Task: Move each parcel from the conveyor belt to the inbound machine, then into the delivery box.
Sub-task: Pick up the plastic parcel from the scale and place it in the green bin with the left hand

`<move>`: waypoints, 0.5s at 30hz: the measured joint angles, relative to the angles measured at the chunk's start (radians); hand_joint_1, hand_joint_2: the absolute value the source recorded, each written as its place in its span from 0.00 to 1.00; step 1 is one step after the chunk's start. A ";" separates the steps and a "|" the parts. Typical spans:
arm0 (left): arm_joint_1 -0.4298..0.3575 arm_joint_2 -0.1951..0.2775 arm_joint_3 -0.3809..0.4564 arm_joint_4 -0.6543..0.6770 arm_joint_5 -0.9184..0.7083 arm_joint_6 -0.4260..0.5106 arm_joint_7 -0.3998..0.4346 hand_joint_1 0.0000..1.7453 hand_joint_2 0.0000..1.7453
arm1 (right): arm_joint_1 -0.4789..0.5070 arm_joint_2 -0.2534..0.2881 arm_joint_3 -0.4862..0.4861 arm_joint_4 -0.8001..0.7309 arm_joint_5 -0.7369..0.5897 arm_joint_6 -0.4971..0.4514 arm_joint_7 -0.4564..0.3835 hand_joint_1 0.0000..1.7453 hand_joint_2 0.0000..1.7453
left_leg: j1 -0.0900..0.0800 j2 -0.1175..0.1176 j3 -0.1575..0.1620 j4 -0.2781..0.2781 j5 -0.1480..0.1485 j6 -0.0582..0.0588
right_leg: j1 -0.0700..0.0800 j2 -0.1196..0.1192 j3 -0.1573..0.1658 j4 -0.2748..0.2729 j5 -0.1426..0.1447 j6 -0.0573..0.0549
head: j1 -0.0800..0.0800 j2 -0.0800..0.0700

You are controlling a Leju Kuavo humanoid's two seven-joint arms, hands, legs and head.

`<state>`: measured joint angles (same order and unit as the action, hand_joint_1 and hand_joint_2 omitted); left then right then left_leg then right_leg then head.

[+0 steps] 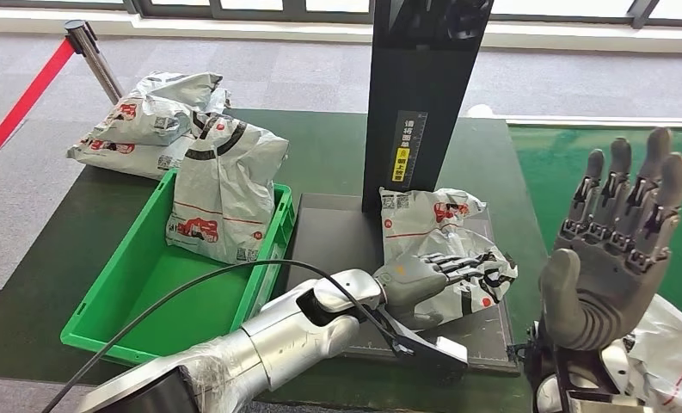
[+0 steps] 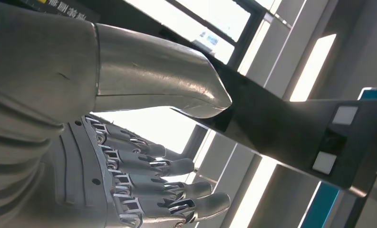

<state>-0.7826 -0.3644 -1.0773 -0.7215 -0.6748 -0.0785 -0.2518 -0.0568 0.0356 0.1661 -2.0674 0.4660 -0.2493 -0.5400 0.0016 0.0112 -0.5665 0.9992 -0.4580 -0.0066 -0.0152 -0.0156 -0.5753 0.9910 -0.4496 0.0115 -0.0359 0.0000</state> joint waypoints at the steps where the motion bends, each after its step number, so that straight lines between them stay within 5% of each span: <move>1: -0.009 -0.001 -0.023 0.001 0.000 0.019 0.026 0.00 1.00 | -0.011 -0.004 0.010 0.005 -0.003 0.006 0.004 0.00 1.00 | 0.000 0.000 0.000 0.000 0.000 0.000 | 0.000 0.000 0.000 0.000 0.000 0.000 | 0.000 0.000; 6: -0.071 -0.001 -0.116 0.013 -0.031 0.112 0.122 0.00 1.00 | -0.060 -0.022 0.055 0.027 -0.007 0.026 0.024 0.00 1.00 | 0.000 0.000 0.000 0.000 0.000 0.000 | 0.000 0.000 0.000 0.000 0.000 0.000 | 0.000 0.000; 15: -0.110 0.000 -0.163 0.055 -0.081 0.216 0.234 0.00 1.00 | -0.080 -0.032 0.091 0.050 -0.003 0.028 0.035 0.00 1.00 | 0.000 0.000 -0.001 0.000 0.001 0.000 | 0.000 0.000 0.003 0.000 0.000 0.000 | 0.000 0.000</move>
<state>-0.8926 -0.3649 -1.2401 -0.6665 -0.7554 0.1378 -0.0179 -0.1367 0.0035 0.2576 -2.0173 0.4625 -0.2216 -0.5055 0.0017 0.0109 -0.5678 0.9992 -0.4569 -0.0069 -0.0150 -0.0157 -0.5724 0.9913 -0.4492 0.0115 -0.0360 0.0000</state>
